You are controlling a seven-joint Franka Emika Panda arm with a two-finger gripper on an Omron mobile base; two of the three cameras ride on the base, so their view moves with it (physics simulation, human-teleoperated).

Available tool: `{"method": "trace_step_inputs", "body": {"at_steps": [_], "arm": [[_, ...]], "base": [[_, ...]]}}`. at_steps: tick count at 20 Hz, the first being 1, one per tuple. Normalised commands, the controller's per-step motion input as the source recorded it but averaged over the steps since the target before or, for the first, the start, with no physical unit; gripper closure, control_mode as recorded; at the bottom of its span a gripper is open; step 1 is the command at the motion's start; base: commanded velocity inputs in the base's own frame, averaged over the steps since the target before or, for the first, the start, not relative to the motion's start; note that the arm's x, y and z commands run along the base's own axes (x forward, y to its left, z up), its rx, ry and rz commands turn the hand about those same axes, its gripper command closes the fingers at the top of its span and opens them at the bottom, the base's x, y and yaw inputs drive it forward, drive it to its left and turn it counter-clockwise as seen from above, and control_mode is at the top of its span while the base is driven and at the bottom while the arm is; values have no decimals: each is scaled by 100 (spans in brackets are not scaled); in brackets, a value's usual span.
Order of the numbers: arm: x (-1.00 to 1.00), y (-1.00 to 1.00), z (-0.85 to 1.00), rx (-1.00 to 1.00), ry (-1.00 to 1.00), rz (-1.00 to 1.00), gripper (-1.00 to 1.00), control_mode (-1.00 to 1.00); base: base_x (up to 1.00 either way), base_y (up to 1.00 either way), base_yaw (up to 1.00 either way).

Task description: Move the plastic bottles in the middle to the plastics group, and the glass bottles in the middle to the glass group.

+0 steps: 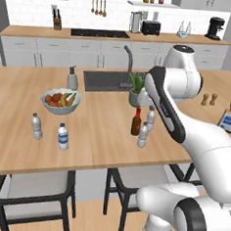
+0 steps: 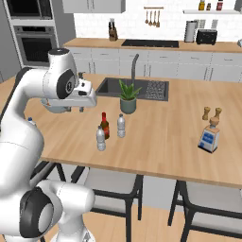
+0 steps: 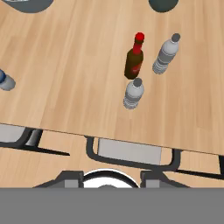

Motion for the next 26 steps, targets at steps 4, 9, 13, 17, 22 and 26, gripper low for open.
{"method": "trace_step_inputs", "body": {"at_steps": [4,9,13,17,22,26], "arm": [[-2,0,-2,0,2,0,-100,-100],[0,0,-31,0,6,0,-100,-100],[0,-5,-59,0,0,0,-100,-100],[12,0,-64,0,-4,0,-100,-100],[26,0,-48,0,-18,0,-100,-100],[24,-2,-12,0,-9,0,-100,-100]], "base": [[0,0,0],[0,0,0],[0,0,0],[0,0,0],[0,0,0],[0,0,0]]}}
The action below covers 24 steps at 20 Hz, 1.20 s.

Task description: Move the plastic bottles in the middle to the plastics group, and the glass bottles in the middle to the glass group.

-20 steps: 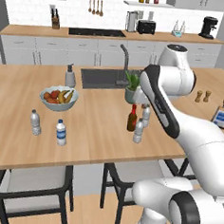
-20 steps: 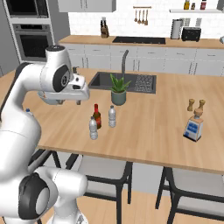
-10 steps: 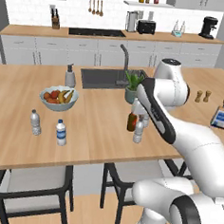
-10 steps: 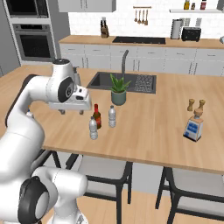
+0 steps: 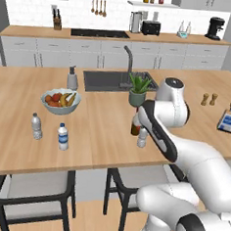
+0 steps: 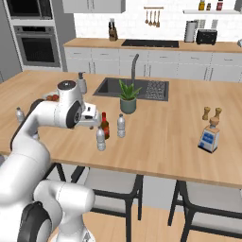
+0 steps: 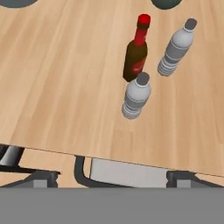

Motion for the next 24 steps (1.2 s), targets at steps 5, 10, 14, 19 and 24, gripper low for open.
{"method": "trace_step_inputs", "body": {"at_steps": [5,10,14,19,24], "arm": [[32,-29,1,-1,6,1,-100,-100],[43,-12,-1,0,5,3,-100,-100],[50,0,-22,0,0,1,-100,-100],[18,0,-27,0,1,3,-100,-100],[15,0,-36,0,1,3,-100,-100]], "base": [[0,0,0],[0,0,0],[0,0,0],[0,0,0],[0,0,0]]}}
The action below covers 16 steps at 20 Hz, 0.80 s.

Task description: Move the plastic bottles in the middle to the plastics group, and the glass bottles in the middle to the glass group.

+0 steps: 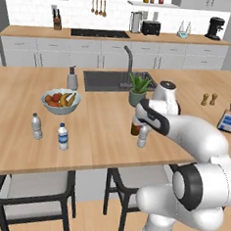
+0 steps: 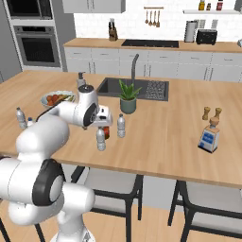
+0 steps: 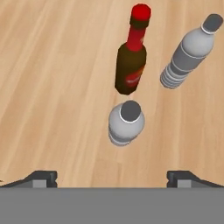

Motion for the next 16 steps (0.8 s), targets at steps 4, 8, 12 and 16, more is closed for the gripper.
{"method": "trace_step_inputs", "body": {"at_steps": [4,8,12,16], "arm": [[28,0,-36,0,0,3,-100,-100],[17,-3,-14,0,0,2,-100,-100],[11,-1,-14,0,2,0,-100,-100],[13,0,-20,0,0,0,-100,-100]], "base": [[0,0,0],[0,0,0],[0,0,0],[0,0,0]]}}
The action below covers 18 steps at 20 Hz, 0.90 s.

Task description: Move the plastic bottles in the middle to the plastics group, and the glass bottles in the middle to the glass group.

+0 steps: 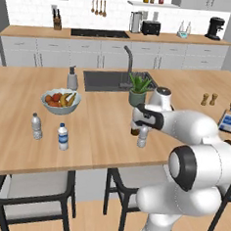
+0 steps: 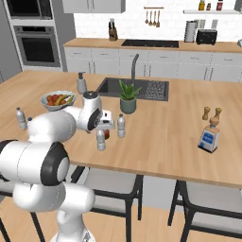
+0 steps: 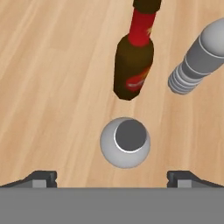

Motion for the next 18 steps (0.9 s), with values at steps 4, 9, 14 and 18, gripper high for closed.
{"method": "trace_step_inputs", "body": {"at_steps": [4,9,14,18], "arm": [[17,0,-16,0,0,0,-100,-100],[10,0,-12,0,0,0,-100,-100],[6,0,-12,0,0,0,-100,-100],[7,0,-11,0,0,0,-100,-100]], "base": [[0,0,0],[0,0,0],[0,0,0],[0,0,0]]}}
